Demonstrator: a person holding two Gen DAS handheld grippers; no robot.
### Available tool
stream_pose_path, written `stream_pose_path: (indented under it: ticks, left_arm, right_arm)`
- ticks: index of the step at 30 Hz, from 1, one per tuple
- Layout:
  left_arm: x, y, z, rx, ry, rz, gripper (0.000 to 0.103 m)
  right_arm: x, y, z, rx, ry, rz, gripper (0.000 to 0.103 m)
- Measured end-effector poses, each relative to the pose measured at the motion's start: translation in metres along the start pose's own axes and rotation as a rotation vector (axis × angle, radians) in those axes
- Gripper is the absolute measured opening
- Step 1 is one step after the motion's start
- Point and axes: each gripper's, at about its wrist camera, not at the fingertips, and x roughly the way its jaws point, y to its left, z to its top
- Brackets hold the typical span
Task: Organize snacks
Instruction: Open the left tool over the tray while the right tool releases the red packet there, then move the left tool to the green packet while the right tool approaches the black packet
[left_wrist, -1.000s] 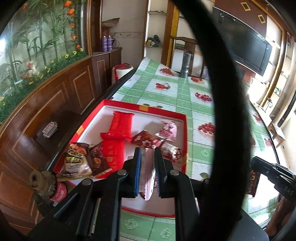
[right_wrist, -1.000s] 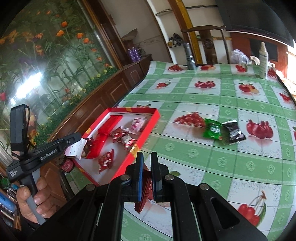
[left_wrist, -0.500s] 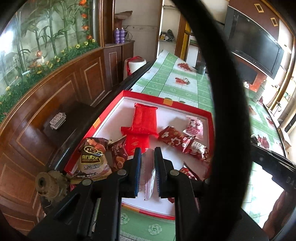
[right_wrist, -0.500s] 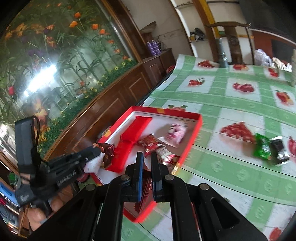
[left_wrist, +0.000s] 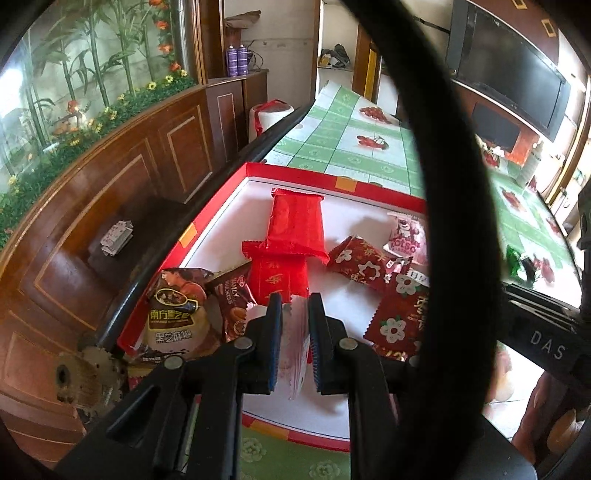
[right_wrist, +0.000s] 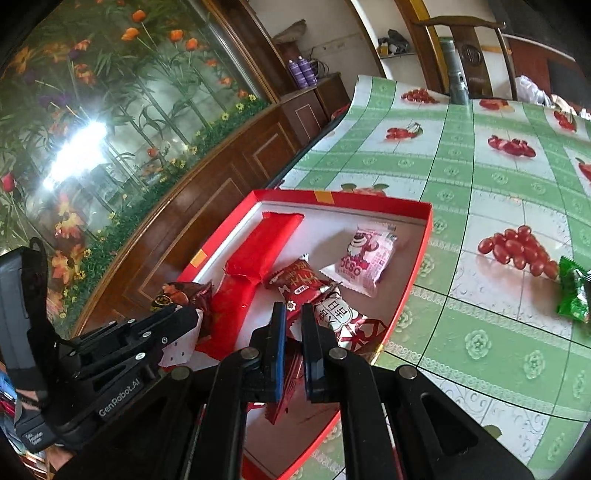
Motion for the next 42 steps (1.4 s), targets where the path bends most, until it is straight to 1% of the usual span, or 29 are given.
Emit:
stream_pose_path:
  ticks: [2, 3, 4, 5, 7, 8, 9, 10, 11, 12, 14, 18, 21, 22, 24, 25, 32, 35, 37, 42]
  left_arm:
    - [0.003, -0.002, -0.001, 0.011, 0.006, 0.011, 0.017]
    - [0.006, -0.004, -0.001, 0.020, 0.013, 0.016, 0.020]
    - [0.008, -0.006, -0.002, 0.029, 0.020, 0.024, 0.021]
    - [0.010, -0.008, -0.003, 0.033, 0.028, 0.027, 0.023]
    - [0.014, -0.010, -0.006, 0.041, 0.041, 0.038, 0.024]
    - [0.014, -0.010, -0.006, 0.042, 0.044, 0.046, 0.028]
    - [0.015, -0.010, -0.007, 0.040, 0.048, 0.051, 0.036]
    - [0.014, -0.009, -0.007, 0.037, 0.049, 0.051, 0.042]
    - [0.012, -0.008, -0.008, 0.032, 0.044, 0.054, 0.050]
    - [0.009, -0.007, -0.007, 0.032, 0.036, 0.062, 0.055]
    - [0.003, -0.008, -0.006, 0.035, 0.021, 0.073, 0.055]
    - [-0.008, -0.012, -0.002, 0.040, 0.000, 0.070, 0.056]
    - [-0.015, -0.021, -0.001, 0.050, -0.012, 0.060, 0.057]
    - [-0.018, -0.026, -0.001, 0.056, -0.016, 0.052, 0.057]
    - [-0.021, -0.034, 0.001, 0.065, -0.021, 0.040, 0.063]
    - [-0.023, -0.039, 0.001, 0.073, -0.026, 0.034, 0.063]
    - [-0.030, -0.077, -0.001, 0.136, -0.036, -0.013, 0.065]
    - [-0.033, -0.090, -0.003, 0.156, -0.036, -0.026, 0.068]
    - [-0.034, -0.100, -0.002, 0.173, -0.037, -0.034, 0.070]
    - [-0.037, -0.117, -0.002, 0.199, -0.040, -0.052, 0.072]
  right_arm:
    - [0.003, -0.001, -0.001, -0.003, 0.006, -0.014, 0.007]
    - [0.005, 0.000, 0.000, -0.007, 0.010, -0.019, 0.009]
    - [0.006, -0.001, -0.001, -0.007, 0.018, -0.026, 0.009]
    - [0.006, -0.001, -0.001, -0.005, 0.021, -0.025, 0.010]
    - [0.006, -0.003, -0.002, 0.001, 0.024, -0.023, 0.012]
    - [0.003, -0.004, -0.003, 0.004, 0.018, -0.026, 0.015]
    - [0.001, -0.005, -0.003, 0.007, 0.013, -0.026, 0.026]
    - [-0.001, -0.006, -0.003, 0.011, 0.010, -0.027, 0.037]
    - [-0.005, -0.008, -0.003, 0.015, 0.000, -0.029, 0.039]
    - [-0.009, -0.008, -0.003, 0.016, -0.011, -0.032, 0.040]
    - [-0.018, -0.012, -0.003, 0.024, -0.030, -0.031, 0.040]
    - [-0.035, -0.019, -0.005, 0.040, -0.056, -0.039, 0.040]
    - [-0.052, -0.032, -0.010, 0.064, -0.078, -0.067, 0.040]
    - [-0.057, -0.037, -0.013, 0.072, -0.083, -0.080, 0.040]
    - [-0.068, -0.049, -0.018, 0.092, -0.091, -0.108, 0.040]
    - [-0.071, -0.054, -0.020, 0.099, -0.094, -0.116, 0.040]
    - [-0.109, -0.101, -0.042, 0.190, -0.127, -0.196, 0.041]
    - [-0.122, -0.114, -0.049, 0.214, -0.144, -0.219, 0.043]
    - [-0.130, -0.121, -0.053, 0.225, -0.153, -0.233, 0.046]
    - [-0.144, -0.137, -0.060, 0.250, -0.174, -0.259, 0.047]
